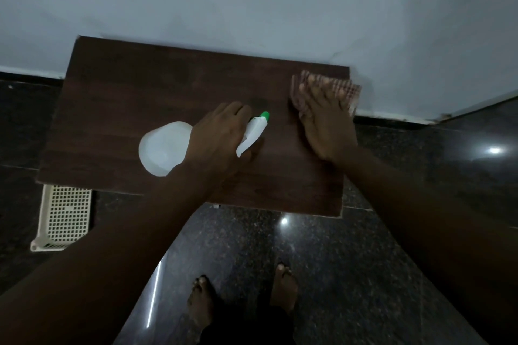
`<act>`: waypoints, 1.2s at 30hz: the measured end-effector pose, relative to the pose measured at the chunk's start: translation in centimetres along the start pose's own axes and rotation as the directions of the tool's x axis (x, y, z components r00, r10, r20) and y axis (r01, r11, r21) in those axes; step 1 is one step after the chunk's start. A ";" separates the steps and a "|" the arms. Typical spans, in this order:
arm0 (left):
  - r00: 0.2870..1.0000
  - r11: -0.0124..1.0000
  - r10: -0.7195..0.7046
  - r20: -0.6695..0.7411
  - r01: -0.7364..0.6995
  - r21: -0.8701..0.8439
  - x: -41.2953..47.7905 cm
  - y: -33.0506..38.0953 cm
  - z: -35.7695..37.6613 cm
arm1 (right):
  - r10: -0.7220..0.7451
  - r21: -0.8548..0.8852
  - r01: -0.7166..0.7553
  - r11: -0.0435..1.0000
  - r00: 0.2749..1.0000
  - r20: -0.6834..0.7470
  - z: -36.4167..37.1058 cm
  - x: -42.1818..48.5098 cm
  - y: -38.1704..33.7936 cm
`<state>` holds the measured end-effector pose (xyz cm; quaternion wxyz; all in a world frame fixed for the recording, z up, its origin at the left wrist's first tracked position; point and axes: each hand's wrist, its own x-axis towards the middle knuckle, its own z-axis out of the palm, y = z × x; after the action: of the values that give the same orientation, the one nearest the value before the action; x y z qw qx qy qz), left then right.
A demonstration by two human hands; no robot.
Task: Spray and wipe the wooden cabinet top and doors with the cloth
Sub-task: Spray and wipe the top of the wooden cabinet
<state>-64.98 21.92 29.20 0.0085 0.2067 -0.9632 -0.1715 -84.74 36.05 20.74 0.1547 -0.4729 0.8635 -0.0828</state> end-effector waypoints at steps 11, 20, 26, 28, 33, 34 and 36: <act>0.998 0.998 0.059 0.022 -0.058 -0.005 -1.9 2.1 -0.2 | -0.263 -0.114 0.277 0.954 0.957 0.123 3.4 -11.4 -0.9; 0.994 0.993 0.088 -0.072 -0.093 -0.074 -6.5 1.3 -0.6 | -0.230 -0.083 0.240 0.967 0.967 0.109 6.0 -13.5 -7.3; 0.996 0.990 0.061 -0.062 -0.068 -0.120 -10.5 -0.8 -1.1 | -0.131 -0.058 0.134 0.989 0.990 0.044 6.1 -13.0 -8.8; 0.997 0.989 0.044 -0.071 -0.053 -0.140 -12.1 -1.9 -1.3 | -0.074 -0.040 0.075 0.996 0.997 0.027 6.5 -12.9 -11.2; 0.996 0.983 0.002 -0.092 -0.018 -0.184 -16.3 -5.3 -1.3 | -0.237 -0.039 0.240 0.970 0.970 0.058 8.9 -12.3 -17.6; 0.995 0.983 -0.007 -0.100 -0.011 -0.184 -17.1 -6.1 -1.3 | -0.275 -0.032 0.277 0.960 0.960 0.060 9.5 -12.0 -18.9; 0.993 0.980 -0.033 -0.116 0.009 -0.197 -18.6 -7.4 -1.3 | -0.307 -0.024 0.309 0.951 0.950 0.060 10.3 -11.3 -21.2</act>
<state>-44.89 22.59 29.00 0.0844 0.2250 -0.9371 -0.2532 -58.66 34.19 19.30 0.1557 -0.6063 0.7759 -0.0785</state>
